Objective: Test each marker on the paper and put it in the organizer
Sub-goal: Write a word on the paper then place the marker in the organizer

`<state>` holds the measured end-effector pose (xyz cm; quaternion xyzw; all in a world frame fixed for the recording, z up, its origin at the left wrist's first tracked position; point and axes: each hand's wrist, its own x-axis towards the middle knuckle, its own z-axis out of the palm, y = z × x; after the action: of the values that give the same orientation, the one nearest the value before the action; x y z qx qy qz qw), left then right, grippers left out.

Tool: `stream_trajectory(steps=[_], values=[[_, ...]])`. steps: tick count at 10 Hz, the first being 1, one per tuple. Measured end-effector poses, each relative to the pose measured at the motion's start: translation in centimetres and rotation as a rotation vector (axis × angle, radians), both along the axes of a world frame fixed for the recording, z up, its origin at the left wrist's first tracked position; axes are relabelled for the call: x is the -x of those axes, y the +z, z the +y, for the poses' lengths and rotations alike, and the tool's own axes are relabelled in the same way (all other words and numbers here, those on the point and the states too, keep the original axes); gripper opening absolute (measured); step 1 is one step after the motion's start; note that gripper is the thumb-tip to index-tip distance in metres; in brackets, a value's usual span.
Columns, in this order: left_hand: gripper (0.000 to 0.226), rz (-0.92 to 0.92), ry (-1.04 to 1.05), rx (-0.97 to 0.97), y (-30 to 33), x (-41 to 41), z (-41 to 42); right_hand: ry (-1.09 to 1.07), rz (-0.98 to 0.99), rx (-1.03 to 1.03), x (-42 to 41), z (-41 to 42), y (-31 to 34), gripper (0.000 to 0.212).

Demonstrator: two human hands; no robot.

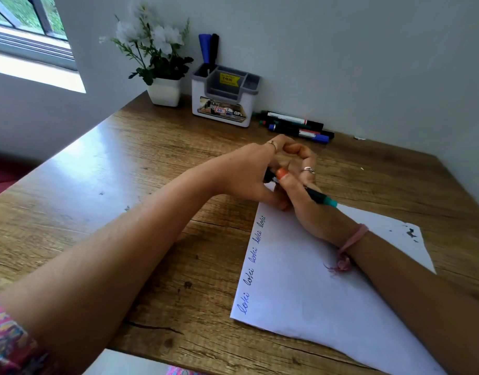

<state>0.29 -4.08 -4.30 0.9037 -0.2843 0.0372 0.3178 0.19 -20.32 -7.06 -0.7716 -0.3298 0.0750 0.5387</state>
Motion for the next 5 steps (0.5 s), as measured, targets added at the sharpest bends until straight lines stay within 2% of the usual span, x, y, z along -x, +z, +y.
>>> stream_trajectory(steps=[1, 2, 3, 4, 5], values=[[0.078, 0.141, -0.029, 0.105, 0.4, 0.0, 1.1, -0.121, 0.032, -0.133, 0.0, 0.3, 1.0, 0.021], [0.061, 0.347, -0.038, 0.381, 0.6, 0.1, 2.8, -0.152, 0.151, -0.205, -0.3, 0.5, 1.0, 0.004], [0.050, 0.420, 0.041, 0.763, 0.6, -0.4, 4.6, -0.114, 0.209, -0.258, -0.7, 0.5, 0.5, 0.011], [0.046, 0.502, 0.091, 0.984, 0.4, -0.9, 5.1, -0.066, 0.200, -0.215, -0.6, 0.1, 0.6, 0.011], [0.046, 0.527, 0.124, 1.108, 0.5, -0.9, 5.1, -0.045, 0.157, -0.187, -0.3, -0.2, 0.6, 0.014]])
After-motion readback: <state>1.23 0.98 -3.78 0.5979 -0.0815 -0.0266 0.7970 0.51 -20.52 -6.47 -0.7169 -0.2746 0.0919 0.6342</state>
